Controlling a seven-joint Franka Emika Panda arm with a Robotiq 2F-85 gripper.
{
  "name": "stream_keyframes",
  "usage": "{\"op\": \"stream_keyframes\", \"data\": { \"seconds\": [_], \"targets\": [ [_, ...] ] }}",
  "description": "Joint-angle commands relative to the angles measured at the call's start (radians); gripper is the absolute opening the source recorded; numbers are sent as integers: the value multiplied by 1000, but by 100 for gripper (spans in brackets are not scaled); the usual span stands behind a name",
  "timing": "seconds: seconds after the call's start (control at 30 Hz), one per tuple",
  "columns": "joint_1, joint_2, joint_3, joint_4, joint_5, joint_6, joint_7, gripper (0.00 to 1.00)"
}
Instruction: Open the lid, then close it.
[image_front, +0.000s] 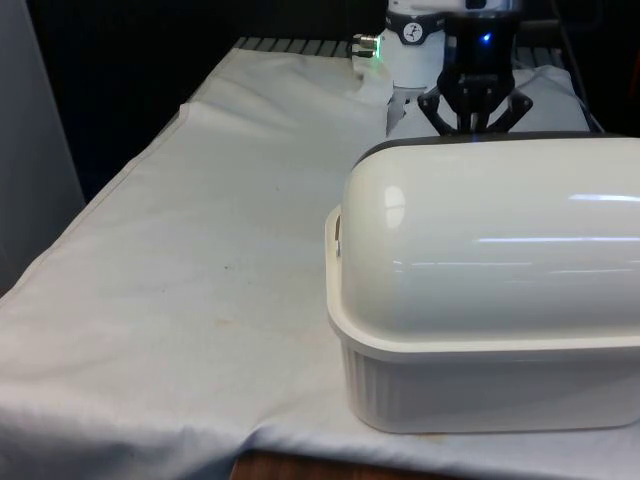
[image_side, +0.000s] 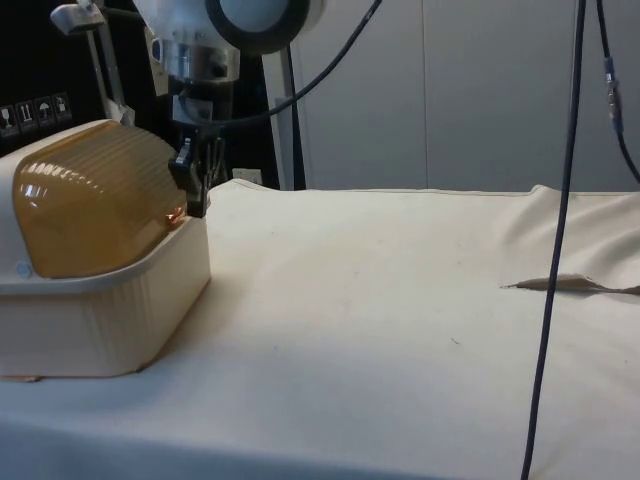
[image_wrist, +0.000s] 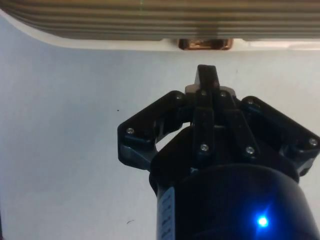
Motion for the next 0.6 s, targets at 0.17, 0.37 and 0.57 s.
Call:
{"op": "stream_keyframes", "data": {
  "seconds": [0.17, 0.37, 0.57],
  "targets": [
    [1, 9, 15, 6, 9, 2, -1, 0],
    [-1, 23, 21, 19, 11, 2, -5, 0],
    [2, 46, 14, 45, 0, 0, 1, 0]
  ]
}}
